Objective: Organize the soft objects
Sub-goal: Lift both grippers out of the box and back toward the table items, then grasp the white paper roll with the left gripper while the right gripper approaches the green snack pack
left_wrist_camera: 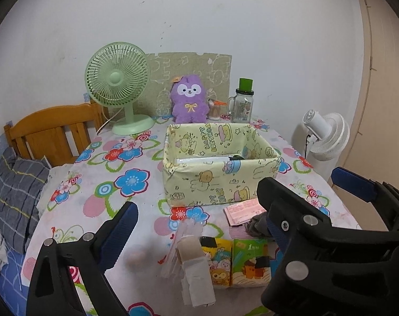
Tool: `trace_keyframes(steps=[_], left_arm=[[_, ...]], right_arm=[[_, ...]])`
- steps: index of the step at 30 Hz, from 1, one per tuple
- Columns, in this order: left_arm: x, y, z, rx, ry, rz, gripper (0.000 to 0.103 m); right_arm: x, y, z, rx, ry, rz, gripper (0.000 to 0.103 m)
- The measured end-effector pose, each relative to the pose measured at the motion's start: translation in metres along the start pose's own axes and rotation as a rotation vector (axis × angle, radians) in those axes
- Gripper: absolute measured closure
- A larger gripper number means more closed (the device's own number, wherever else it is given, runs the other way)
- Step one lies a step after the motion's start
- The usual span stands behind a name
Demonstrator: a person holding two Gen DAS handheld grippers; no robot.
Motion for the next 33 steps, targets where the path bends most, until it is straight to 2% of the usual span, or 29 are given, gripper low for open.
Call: trace_keyframes(steps=[8, 11, 13, 19, 29, 30, 33], left_arm=[[0.006, 0.001, -0.020, -0.016, 0.003, 0.007, 0.015], [0.011, 0.001, -0.029, -0.020, 0.022, 0.002, 0.018], [0.014, 0.001, -0.036, -0.019, 0.039, -0.005, 0.025], [0.024, 0.003, -0.052, -0.040, 0.077, -0.016, 0.032], [0.033, 0.005, -0.071, -0.032, 0.118, -0.001, 0.038], [0.033, 0.005, -0.072, -0.034, 0.123, -0.003, 0.039], [0.038, 0.006, -0.077, -0.035, 0.142, 0.007, 0.053]], right_arm=[[0.008, 0.000, -0.020, 0.000, 0.025, -0.011, 0.004], [0.013, -0.001, -0.029, 0.009, 0.042, -0.014, 0.004], [0.017, -0.004, -0.036, 0.019, 0.058, -0.013, 0.004], [0.028, -0.004, -0.053, 0.027, 0.089, -0.032, 0.004], [0.036, -0.004, -0.069, 0.009, 0.101, -0.071, 0.004], [0.037, -0.004, -0.070, 0.009, 0.103, -0.073, 0.004], [0.041, -0.003, -0.075, 0.004, 0.117, -0.075, 0.004]])
Point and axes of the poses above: each gripper's, at about its wrist camera, not at the fingertips, and x roughly the way its jaws point, y to its left, z to its top, the point moved 2 cm from there along x, roughly the way its jaws point, and after that the axes turned 1 degree about x, right-handed, at the moved point
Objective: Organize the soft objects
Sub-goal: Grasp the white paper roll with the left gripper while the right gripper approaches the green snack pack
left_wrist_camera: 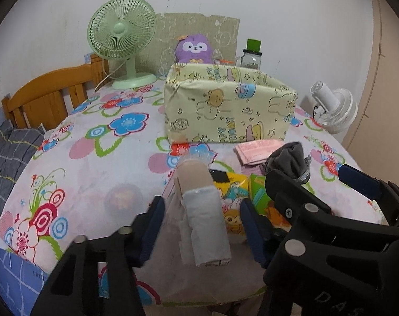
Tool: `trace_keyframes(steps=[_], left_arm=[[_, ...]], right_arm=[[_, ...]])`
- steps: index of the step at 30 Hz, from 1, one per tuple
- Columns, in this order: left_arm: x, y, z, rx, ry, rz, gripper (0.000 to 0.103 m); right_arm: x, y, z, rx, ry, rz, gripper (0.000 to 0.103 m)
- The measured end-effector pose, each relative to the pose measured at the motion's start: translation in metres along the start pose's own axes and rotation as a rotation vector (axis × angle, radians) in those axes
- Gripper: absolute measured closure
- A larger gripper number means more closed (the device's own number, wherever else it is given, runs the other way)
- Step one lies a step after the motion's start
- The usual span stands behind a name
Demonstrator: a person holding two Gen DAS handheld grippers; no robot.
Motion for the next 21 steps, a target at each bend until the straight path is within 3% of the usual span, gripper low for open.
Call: trace_keyframes(steps=[12, 21], left_arm=[[0.004, 0.003, -0.010, 0.007, -0.011, 0.036, 0.077], [0.003, -0.001, -0.015, 0.024, -0.015, 0.063, 0.078]], right_arm=[[0.009, -0.003, -0.011, 0.022, 0.030, -0.004, 0.008], [0.015, -0.002, -0.016, 0.018, 0.062, 0.006, 0.013]])
Point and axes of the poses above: each gripper's, at about its wrist camera, not at the fingertips, and x roughly the way its jaws point, y to its left, z to its top, the point moved 2 cm from there along x, roughly the way its jaws point, and after that the axes turned 1 degree about x, right-handed, at the moved point
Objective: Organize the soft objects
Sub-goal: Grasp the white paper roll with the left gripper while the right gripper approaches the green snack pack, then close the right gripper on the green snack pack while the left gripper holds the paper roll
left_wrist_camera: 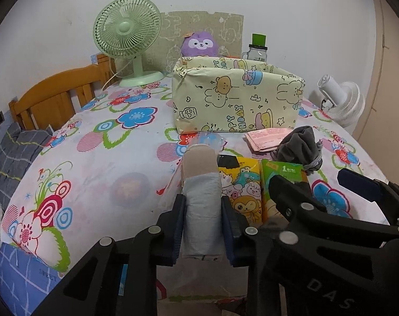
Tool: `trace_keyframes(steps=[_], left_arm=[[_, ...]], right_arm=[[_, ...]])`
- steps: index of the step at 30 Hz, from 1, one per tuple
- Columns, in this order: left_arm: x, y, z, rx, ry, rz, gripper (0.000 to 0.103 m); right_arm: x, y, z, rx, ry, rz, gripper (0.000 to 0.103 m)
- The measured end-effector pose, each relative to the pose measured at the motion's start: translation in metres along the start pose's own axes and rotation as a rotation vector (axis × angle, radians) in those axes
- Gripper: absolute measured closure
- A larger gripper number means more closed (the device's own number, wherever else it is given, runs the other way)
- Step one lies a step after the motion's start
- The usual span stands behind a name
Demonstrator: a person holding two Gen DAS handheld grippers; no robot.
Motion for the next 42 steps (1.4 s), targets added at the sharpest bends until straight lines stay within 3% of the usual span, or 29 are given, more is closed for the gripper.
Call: trace_keyframes(steps=[13, 16, 18, 24, 27, 42], left_arm=[[0.006, -0.004, 0.000, 0.027, -0.003, 0.012, 0.078], [0.009, -0.002, 0.002, 0.019, 0.002, 0.004, 0.078], [0.010, -0.003, 0.004, 0.015, 0.006, -0.003, 0.078], [0.011, -0.003, 0.005, 0.019, 0.011, -0.002, 0.078], [0.011, -0.002, 0.008, 0.021, 0.012, 0.002, 0.078], [-0.003, -0.005, 0.031, 0.008, -0.021, -0.020, 0.080]], right_arm=[[0.029, -0.011, -0.002, 0.098, 0.081, 0.037, 0.016], [0.030, -0.007, 0.000, 0.094, 0.083, 0.061, 0.029], [0.030, -0.004, 0.002, 0.101, 0.083, 0.088, 0.045], [0.028, -0.003, 0.004, 0.100, 0.070, 0.067, 0.059], [0.023, -0.004, 0.006, 0.084, 0.048, 0.031, 0.062], [0.004, -0.008, 0.031, 0.095, -0.006, 0.024, 0.062]])
Point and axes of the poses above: each gripper's, at about its wrist camera, not at the fingertips, and x roughly the way its jaws point, y to its left, z to its top, the point moved 2 cm from there along x, roughly the way its jaws point, and after that the axes turned 1 degree about x, right-handed, at the moved point
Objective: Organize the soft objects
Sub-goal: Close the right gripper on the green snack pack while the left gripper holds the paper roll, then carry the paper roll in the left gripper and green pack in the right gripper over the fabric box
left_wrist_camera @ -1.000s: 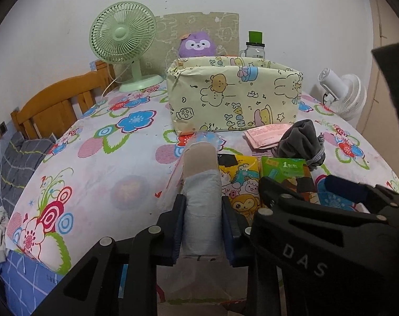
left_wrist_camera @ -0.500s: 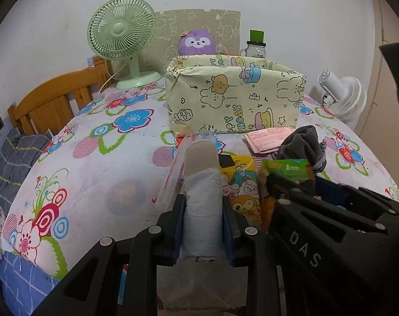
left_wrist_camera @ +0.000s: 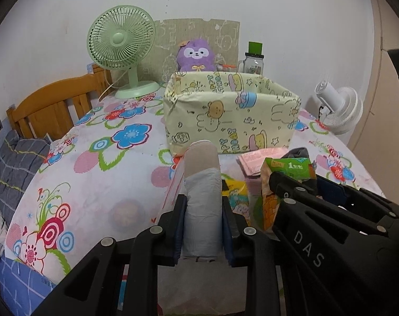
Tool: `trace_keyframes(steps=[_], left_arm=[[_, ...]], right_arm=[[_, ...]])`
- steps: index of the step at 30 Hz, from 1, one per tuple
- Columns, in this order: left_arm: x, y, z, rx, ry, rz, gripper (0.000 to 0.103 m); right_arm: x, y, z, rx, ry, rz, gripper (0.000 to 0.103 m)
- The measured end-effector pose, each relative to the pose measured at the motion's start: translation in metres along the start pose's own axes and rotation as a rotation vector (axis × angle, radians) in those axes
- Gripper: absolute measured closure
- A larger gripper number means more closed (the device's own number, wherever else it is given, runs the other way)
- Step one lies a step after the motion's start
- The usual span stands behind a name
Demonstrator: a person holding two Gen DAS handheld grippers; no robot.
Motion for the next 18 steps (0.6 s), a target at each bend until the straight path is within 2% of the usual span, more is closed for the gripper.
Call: trace_keyframes(steps=[18], left_arm=[[-0.016, -0.012, 0.033, 0.005, -0.046, -0.020, 0.080]], right_arm=[[-0.023, -0.004, 0.030, -0.006, -0.071, -0.015, 0.062]])
Point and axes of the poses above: each gripper's, at about its wrist camera, not at the fingertips, and x roughly the way its jaws point, y to its left, z to its top, the point moved 2 cm from there along x, roughly the way its jaws point, and after that the axes turned 1 degree about x, right-handed, at the moved point
